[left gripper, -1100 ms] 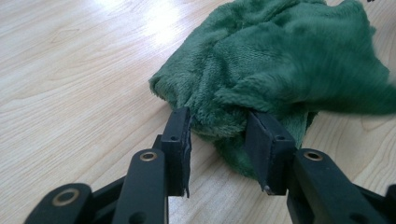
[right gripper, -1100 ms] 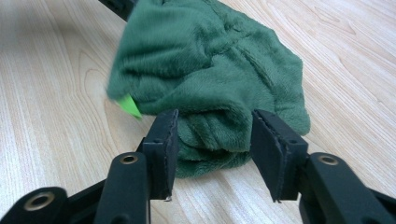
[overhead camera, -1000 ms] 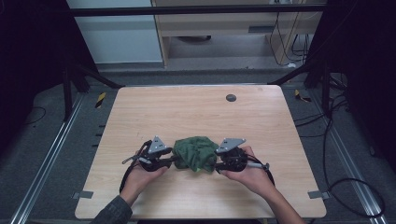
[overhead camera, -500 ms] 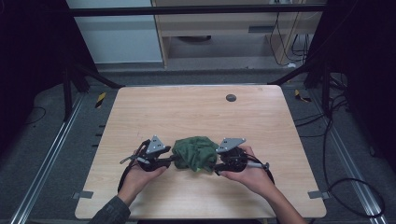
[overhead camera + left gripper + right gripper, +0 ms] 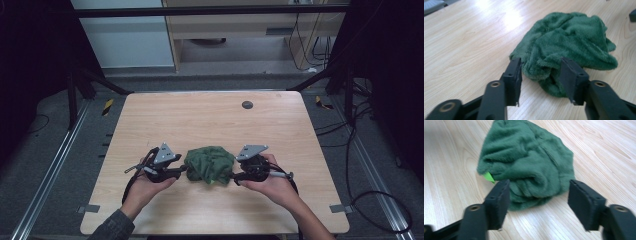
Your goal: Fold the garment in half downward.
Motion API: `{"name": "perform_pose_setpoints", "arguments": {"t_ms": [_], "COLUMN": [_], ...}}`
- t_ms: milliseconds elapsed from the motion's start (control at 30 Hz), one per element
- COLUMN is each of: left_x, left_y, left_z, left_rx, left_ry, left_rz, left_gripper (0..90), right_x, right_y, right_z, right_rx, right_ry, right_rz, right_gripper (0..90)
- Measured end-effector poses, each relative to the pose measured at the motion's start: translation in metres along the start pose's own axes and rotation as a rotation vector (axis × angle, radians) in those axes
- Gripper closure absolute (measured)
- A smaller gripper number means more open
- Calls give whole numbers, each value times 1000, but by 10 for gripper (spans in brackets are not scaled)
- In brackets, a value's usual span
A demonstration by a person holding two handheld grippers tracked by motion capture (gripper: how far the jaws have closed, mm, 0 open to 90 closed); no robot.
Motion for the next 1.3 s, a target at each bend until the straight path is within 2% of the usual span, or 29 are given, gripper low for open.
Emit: {"name": "perform_pose_setpoints", "arguments": {"t_ms": [33,67,133,167,200,300,333,433,633,800,900,967,1000,1033,1100,1133,1167,1200,1267,1300], "left_x": [-1,-2,-5,-5,-7,-9,-10,-14,-16,-21,-26,-33,-33,-37,-39,-42,-44,-50,-54,-59], "left_y": [0,1,4,4,7,9,9,12,12,11,10,8,8,7,6,5,5,3,2,0], "left_z": [0,0,-2,-2,-3,-3,-2,0,6,15,21,27,27,30,31,33,33,35,36,37], "left_rx": [-8,-15,-29,-29,-33,-49,-61,-70,-92,-125,-143,-159,-159,-164,-169,-172,-173,-177,-177,-180], "left_ry": [-4,-10,-8,-8,-11,-7,2,19,23,20,31,41,41,56,56,63,67,76,82,91], "left_rz": [-2,-10,-15,-15,-21,-23,-19,-24,-20,-17,-19,-19,-19,-20,-19,-24,-27,-37,-41,-50], "left_gripper": [509,484,390,364,333,241,217,183,144,112,97,86,81,80,72,70,70,70,70,70], "right_x": [0,3,11,11,17,21,25,28,33,39,46,55,55,62,65,74,74,82,84,93], "right_y": [0,1,3,3,4,6,9,12,18,22,24,25,25,25,24,23,23,21,20,16], "right_z": [0,1,3,3,6,7,7,8,12,22,29,38,38,42,43,47,47,50,51,53], "right_rx": [0,-8,-17,-17,-40,-44,-29,-21,-24,-46,-60,-71,-71,-73,-76,-85,-85,-96,-99,-109], "right_ry": [0,-7,-23,-23,-46,-56,-69,-67,-64,-59,-71,-100,-100,-117,-123,-145,-145,-159,-171,-189], "right_rz": [0,7,34,34,46,59,62,66,75,85,93,100,100,106,109,124,124,133,134,143], "right_gripper": [324,282,189,189,124,106,81,76,72,68,68,70,70,73,75,86,86,89,94,103]}}
Point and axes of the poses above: each handheld gripper's, and its own axes: y roughly backward along the jaws, z roughly out of its underside, x roughly to its right, the point moved 10 cm from there along -y, roughly forward along the jaws, and after that the axes turned 6 degrees about -x, right-handed, at the moved point
